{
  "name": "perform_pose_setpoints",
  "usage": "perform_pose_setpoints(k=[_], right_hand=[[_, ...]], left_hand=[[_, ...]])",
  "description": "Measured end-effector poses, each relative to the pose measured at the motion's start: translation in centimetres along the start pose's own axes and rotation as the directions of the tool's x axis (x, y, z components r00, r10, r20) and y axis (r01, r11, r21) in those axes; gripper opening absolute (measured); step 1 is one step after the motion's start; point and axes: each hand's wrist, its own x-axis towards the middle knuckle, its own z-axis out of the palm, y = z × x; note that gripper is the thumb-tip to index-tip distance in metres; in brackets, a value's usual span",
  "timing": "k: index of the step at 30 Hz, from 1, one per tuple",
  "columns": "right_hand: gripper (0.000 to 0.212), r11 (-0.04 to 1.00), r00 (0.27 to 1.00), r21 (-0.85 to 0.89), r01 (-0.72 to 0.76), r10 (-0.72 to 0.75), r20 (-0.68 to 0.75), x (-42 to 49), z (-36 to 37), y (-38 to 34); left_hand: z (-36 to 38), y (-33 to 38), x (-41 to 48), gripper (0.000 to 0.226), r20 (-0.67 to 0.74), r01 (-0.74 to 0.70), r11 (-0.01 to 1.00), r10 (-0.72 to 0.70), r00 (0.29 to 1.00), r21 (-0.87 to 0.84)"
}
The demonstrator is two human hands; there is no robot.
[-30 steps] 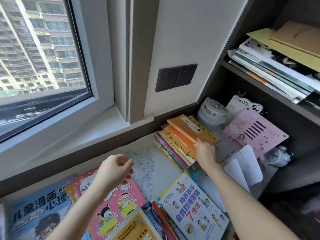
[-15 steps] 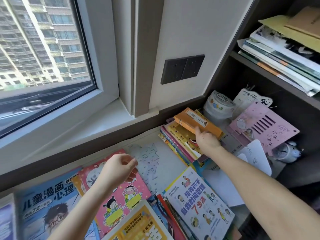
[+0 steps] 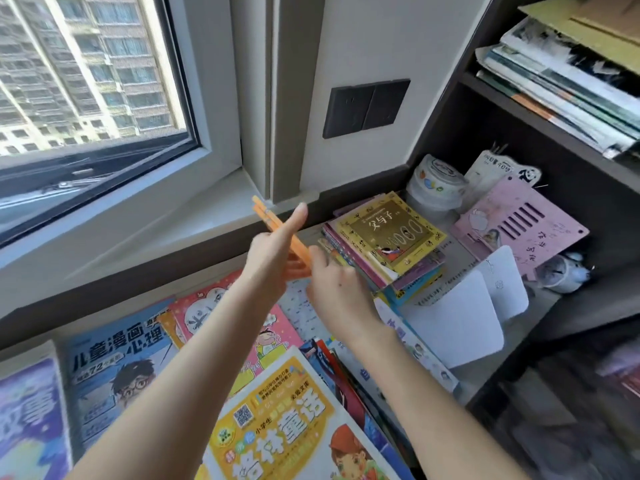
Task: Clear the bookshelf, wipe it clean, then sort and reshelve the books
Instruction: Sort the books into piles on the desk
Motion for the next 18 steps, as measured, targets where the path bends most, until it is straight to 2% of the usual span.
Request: perform_pose_setpoints(k=[3,6,8,10,12,13,14,16,18], right_hand=[[0.033,0.995,0.995,0.041,0.095,-0.094,-0.029,-1.7,0.4,0.4],[0.043,0.992,0.993,0.096,0.077,-0.085,0.083,-3.5,-0.3,0.9],[0.044,0.984,0.986,0.172,-0.051,0.023,0.162,-4.9,-1.4,1.7],[0.059,0.954,0.970,0.238,-0.184,0.137,0.202,-6.0,-2.1,3.4],[0.090,0.953,0.912,0.128,-0.274,0.215,0.350,-6.5,-2.2,4.9],[0.100,0.960,0.880,0.052,-0.275,0.229,0.417,-6.7,-1.8,5.3],[0.102,0.961,0.864,0.008,-0.277,0.245,0.440,-7.0,-1.4,5.8],[0.095,0.943,0.875,0.043,-0.331,0.289,0.389,-7.5,-0.7,6.8],[0.091,0.923,0.891,0.102,-0.371,0.322,0.320,-8.3,-0.1,7.6]], left_hand=[[-1.0,-1.0,-0.9,0.027,-0.101,-0.017,0.999,0.014,0.995,-0.032],[-1.0,-2.5,-1.6,0.012,-0.149,-0.039,0.998,0.045,0.988,0.041],[-0.4,-3.3,-2.1,0.008,-0.072,-0.026,0.993,0.034,0.997,0.112],[1.1,-4.2,-2.9,0.007,0.035,0.051,0.991,-0.056,0.998,0.125],[3.2,-5.3,-3.6,0.006,0.125,0.199,0.978,-0.206,0.970,0.069],[4.3,-5.7,-3.8,0.005,0.156,0.265,0.963,-0.268,0.951,0.040],[5.4,-6.1,-3.9,0.006,0.178,0.307,0.951,-0.308,0.934,0.034],[6.7,-6.4,-3.7,0.009,0.213,0.325,0.940,-0.340,0.916,0.105],[6.9,-6.2,-3.4,0.012,0.246,0.289,0.926,-0.347,0.905,0.244]])
